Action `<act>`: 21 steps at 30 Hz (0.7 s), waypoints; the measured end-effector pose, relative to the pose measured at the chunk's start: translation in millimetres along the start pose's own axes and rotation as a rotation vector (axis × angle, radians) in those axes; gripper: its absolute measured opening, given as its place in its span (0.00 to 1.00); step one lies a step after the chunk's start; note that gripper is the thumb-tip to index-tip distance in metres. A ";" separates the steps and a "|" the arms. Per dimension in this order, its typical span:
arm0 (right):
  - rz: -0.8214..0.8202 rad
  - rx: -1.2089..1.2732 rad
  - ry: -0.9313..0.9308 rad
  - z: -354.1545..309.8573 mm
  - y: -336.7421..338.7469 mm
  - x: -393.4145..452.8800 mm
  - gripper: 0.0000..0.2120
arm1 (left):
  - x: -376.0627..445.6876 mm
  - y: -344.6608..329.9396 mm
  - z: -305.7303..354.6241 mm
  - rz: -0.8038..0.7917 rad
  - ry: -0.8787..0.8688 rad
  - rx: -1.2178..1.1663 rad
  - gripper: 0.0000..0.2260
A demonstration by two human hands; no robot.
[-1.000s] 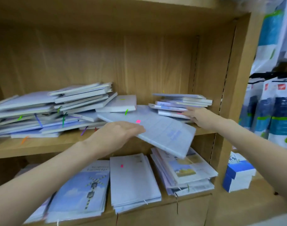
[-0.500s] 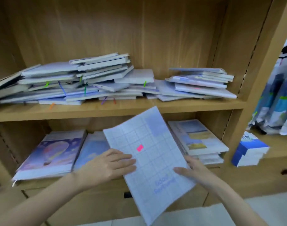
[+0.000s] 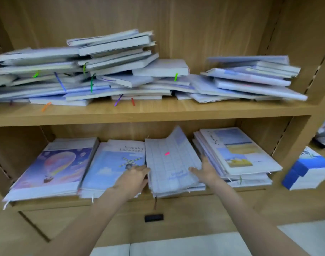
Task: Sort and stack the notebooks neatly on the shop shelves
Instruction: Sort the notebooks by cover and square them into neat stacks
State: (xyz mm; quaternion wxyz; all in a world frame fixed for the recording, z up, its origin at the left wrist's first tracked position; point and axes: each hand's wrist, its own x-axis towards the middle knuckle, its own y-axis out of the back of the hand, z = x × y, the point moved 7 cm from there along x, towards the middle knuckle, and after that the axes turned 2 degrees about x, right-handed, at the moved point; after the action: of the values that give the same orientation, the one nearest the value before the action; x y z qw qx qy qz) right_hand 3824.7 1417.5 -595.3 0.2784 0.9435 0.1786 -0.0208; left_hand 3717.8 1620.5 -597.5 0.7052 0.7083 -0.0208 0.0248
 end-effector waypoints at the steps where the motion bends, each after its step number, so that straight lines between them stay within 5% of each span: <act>1: -0.019 -0.081 -0.054 9.4 -3.9 5.8 0.33 | -0.7 -15.5 5.2 -0.085 -0.002 -0.038 0.17; 3: -0.105 -0.270 -0.080 24.1 -12.6 5.7 0.31 | -4.0 -32.7 15.4 -0.191 -0.019 -0.055 0.13; 6: -0.117 -0.328 -0.001 14.9 2.9 -10.8 0.25 | 1.5 -13.0 23.6 -0.128 -0.037 0.052 0.14; 9: 0.086 -0.044 0.113 -15.0 58.3 -34.1 0.18 | -3.3 70.3 50.1 0.351 -0.262 0.038 0.19; 14: 0.244 0.209 0.415 -85.3 153.5 -77.1 0.13 | -15.9 191.6 85.2 0.799 -0.487 -0.069 0.16; 18: 0.619 -0.087 0.634 -134.5 210.0 -85.5 0.08 | 19.3 248.6 111.8 0.860 -0.498 0.038 0.16; 21: 0.651 -0.552 0.669 -158.0 223.5 -65.0 0.13 | 57.0 267.6 128.0 0.733 -0.425 0.054 0.16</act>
State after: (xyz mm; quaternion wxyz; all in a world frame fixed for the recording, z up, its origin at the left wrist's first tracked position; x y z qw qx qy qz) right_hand 3832.3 1305.9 -337.2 0.4359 0.7970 -0.0451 0.4156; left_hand 3758.2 1491.6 -327.3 0.6109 0.6615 -0.4156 0.1280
